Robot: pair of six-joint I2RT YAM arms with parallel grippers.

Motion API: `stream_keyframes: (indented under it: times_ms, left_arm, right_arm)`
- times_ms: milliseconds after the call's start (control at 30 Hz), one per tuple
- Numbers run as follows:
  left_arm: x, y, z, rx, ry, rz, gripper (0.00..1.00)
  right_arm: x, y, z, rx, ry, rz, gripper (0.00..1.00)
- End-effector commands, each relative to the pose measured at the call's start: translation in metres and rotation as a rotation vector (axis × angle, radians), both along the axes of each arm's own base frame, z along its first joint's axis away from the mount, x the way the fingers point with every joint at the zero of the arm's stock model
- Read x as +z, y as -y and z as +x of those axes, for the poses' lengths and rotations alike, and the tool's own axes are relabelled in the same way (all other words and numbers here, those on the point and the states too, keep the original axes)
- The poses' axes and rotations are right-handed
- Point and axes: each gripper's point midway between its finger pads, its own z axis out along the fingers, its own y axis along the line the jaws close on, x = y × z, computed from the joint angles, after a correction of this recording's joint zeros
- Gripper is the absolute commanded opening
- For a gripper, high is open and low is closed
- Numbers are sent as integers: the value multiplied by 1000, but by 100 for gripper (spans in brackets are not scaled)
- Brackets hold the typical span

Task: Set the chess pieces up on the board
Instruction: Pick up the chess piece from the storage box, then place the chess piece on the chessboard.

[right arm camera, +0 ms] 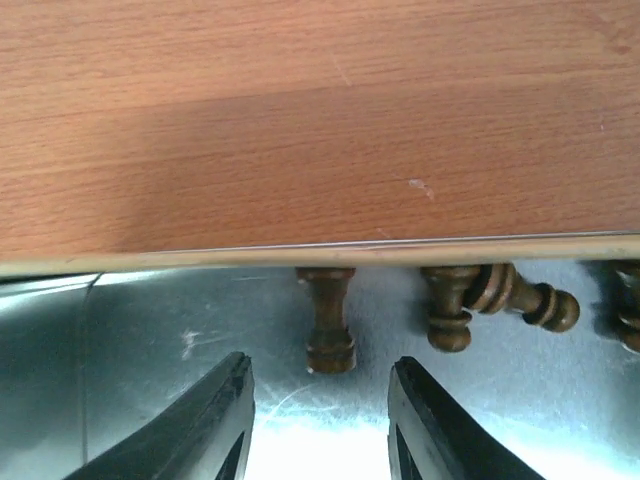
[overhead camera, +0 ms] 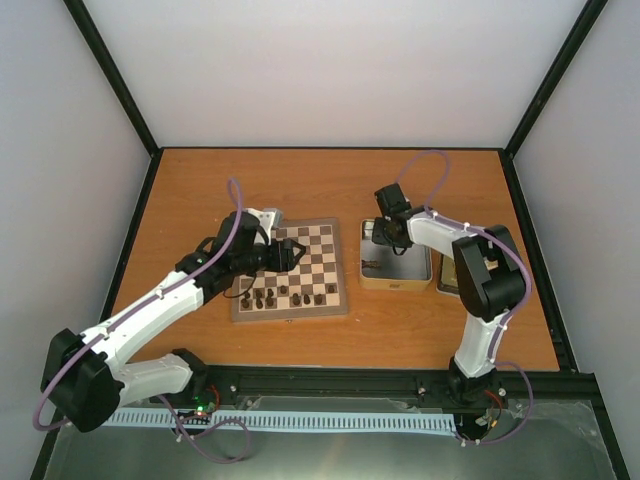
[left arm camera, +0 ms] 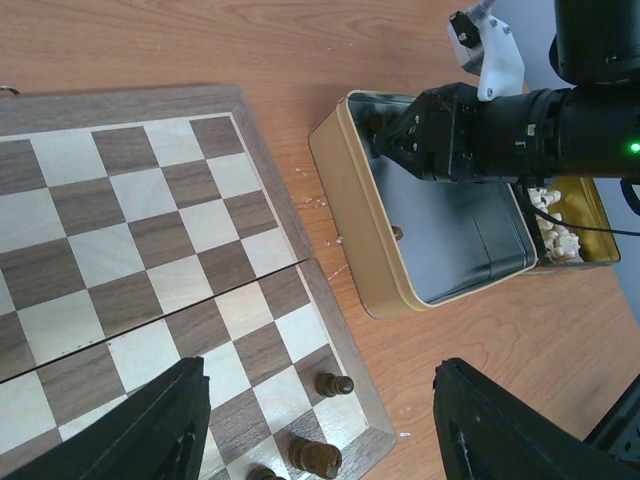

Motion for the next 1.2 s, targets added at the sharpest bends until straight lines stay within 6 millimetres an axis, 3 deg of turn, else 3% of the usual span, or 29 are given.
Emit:
stream_keyframes:
  times_ms: [0, 200, 367, 600, 700, 933, 1167]
  left_arm:
    - [18, 2, 5, 21, 44, -75, 62]
    - [18, -1, 5, 27, 53, -64, 63]
    - [18, -1, 5, 31, 49, -65, 63]
    - [19, -2, 5, 38, 53, -66, 63]
    - [20, -2, 5, 42, 56, -69, 63]
    - [26, 2, 3, 37, 55, -124, 64]
    - [67, 18, 1, -24, 95, -275, 68]
  right_arm:
    - [-4, 12, 15, -33, 21, -60, 37]
    - [-20, 16, 21, -30, 25, -93, 33]
    - [-31, 14, 21, -12, 8, -100, 20]
    - [-24, 8, 11, 19, -25, -61, 5]
    - [-5, -4, -5, 76, -68, 13, 5]
    - [72, -52, -55, 326, -74, 316, 6]
    - [152, -103, -105, 730, 148, 658, 7]
